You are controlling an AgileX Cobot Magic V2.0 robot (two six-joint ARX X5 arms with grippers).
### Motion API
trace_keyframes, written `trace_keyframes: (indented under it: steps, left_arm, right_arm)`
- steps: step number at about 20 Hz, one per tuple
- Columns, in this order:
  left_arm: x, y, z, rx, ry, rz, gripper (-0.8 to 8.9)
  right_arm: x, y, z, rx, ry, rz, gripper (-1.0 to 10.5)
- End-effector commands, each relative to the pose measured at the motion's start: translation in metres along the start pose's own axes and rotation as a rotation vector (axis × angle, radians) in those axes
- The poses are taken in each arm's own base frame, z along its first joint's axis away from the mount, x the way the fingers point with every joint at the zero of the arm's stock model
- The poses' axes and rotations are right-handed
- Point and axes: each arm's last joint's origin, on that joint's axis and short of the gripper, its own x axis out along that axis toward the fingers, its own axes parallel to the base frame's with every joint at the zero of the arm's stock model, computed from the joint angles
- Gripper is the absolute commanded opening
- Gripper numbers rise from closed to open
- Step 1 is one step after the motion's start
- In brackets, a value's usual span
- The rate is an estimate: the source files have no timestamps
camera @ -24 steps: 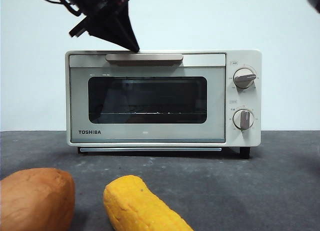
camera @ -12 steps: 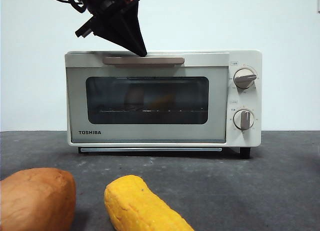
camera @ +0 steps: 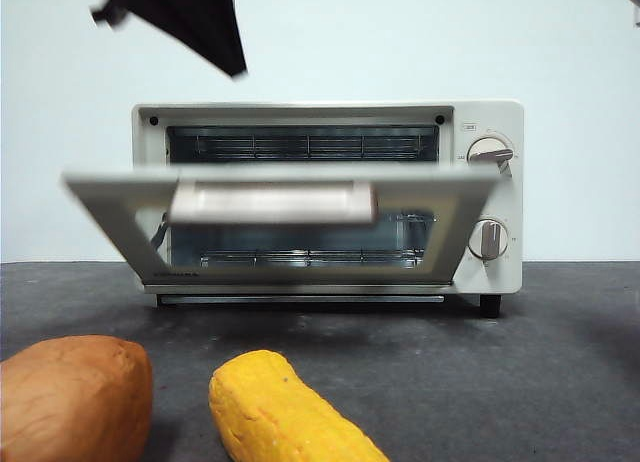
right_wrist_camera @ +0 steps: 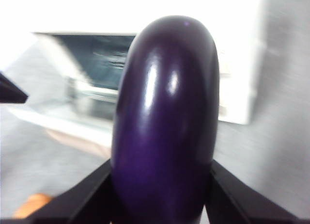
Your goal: Take the eggplant from the table,put the eggplant in the oven
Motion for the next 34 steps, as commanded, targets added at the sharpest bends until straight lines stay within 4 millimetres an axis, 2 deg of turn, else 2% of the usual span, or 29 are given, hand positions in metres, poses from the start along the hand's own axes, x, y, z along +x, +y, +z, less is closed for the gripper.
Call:
trace_keyframes:
  steps: [1, 4, 8, 13, 16, 20, 23, 28, 34]
  left_arm:
    - [-0.016, -0.004, -0.001, 0.038, -0.046, 0.038, 0.07]
    - [-0.042, 0.000, -0.009, 0.023, -0.112, 0.219, 0.07]
    - [-0.065, 0.009, -0.027, -0.023, -0.164, 0.362, 0.07]
    - [-0.090, 0.030, -0.062, -0.156, -0.214, 0.544, 0.07]
    - [-0.103, 0.032, -0.078, -0.199, -0.251, 0.588, 0.07]
    - [-0.122, 0.024, -0.091, -0.207, -0.319, 0.612, 0.07]
    - [-0.129, 0.019, -0.096, -0.201, -0.352, 0.615, 0.07]
    - [-0.133, 0.016, -0.099, -0.198, -0.367, 0.617, 0.07]
    - [-0.133, 0.016, -0.099, -0.198, -0.368, 0.617, 0.07]
  right_arm:
    - [0.006, 0.007, 0.009, -0.043, -0.015, 0.081, 1.3]
    - [0.027, 0.014, 0.013, -0.116, 0.018, 0.156, 1.3]
    - [0.058, 0.024, 0.021, -0.216, 0.076, 0.193, 1.3]
    - [0.104, 0.052, 0.032, -0.410, 0.220, 0.227, 1.3]
    - [0.135, 0.075, 0.032, -0.585, 0.301, 0.163, 1.3]
    - [0.172, 0.099, 0.029, -0.851, 0.336, 0.039, 1.3]
    - [0.199, 0.112, 0.024, -1.043, 0.351, -0.031, 1.3]
    - [0.243, 0.116, 0.011, -1.228, 0.326, -0.134, 1.3]
    - [0.277, 0.117, -0.006, -1.378, 0.285, -0.168, 1.3]
